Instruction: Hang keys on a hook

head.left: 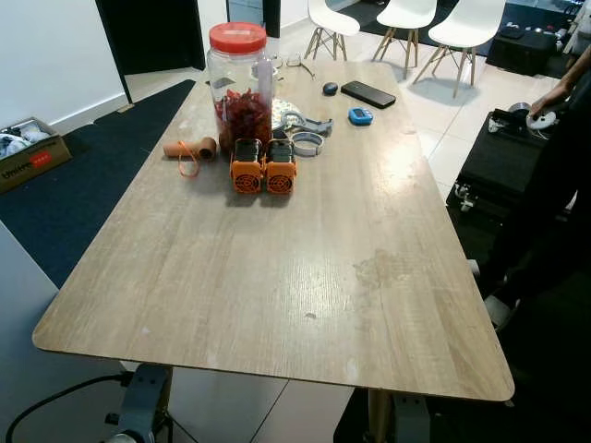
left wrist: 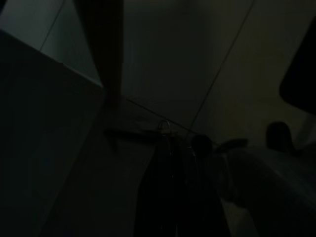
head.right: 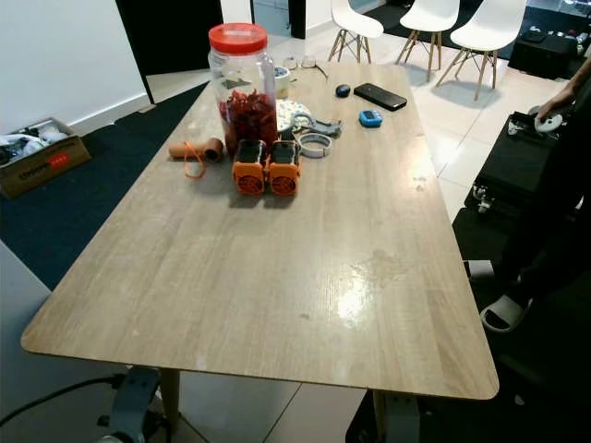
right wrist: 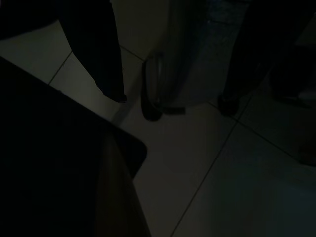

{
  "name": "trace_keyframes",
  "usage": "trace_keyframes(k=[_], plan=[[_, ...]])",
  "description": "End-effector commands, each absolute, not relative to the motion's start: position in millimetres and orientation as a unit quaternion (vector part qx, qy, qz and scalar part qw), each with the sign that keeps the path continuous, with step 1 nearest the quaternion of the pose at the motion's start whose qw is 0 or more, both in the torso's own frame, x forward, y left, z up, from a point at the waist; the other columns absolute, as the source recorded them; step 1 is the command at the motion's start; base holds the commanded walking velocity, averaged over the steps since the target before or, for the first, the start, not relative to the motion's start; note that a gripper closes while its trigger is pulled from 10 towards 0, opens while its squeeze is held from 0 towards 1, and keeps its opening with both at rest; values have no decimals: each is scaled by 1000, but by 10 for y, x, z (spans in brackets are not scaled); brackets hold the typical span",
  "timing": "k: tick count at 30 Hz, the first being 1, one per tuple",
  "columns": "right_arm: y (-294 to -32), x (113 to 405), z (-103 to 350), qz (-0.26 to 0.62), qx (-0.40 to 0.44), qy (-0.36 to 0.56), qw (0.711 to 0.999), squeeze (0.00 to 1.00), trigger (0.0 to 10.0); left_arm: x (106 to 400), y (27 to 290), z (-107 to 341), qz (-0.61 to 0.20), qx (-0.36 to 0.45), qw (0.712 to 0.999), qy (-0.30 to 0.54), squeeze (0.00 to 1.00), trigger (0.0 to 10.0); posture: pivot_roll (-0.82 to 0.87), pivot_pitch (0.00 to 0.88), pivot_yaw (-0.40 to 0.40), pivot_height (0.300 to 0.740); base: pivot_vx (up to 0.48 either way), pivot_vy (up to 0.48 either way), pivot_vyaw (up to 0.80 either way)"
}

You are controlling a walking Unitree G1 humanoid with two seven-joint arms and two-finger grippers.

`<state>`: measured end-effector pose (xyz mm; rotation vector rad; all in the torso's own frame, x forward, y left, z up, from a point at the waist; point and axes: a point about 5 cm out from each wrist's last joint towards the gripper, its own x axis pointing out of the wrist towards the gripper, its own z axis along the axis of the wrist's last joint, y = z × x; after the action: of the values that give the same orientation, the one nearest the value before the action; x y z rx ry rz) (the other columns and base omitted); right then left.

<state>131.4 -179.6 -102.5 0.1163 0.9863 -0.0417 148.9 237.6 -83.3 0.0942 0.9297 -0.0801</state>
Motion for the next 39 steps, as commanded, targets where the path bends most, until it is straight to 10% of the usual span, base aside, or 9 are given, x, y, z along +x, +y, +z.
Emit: trace_keyframes(k=[1,39], plan=[[-1812,1262,-1045,-29,60,484,872,0,10000,1479,2283,-868,-44,41,888,456,0,10000,93,20,-25,740,0,0,0],[-1813,1292,-1040,-45,74,482,872,0,10000,1853,2149,-717,-70,31,914,397,0,10000,88,47,-15,740,-39,0,0]])
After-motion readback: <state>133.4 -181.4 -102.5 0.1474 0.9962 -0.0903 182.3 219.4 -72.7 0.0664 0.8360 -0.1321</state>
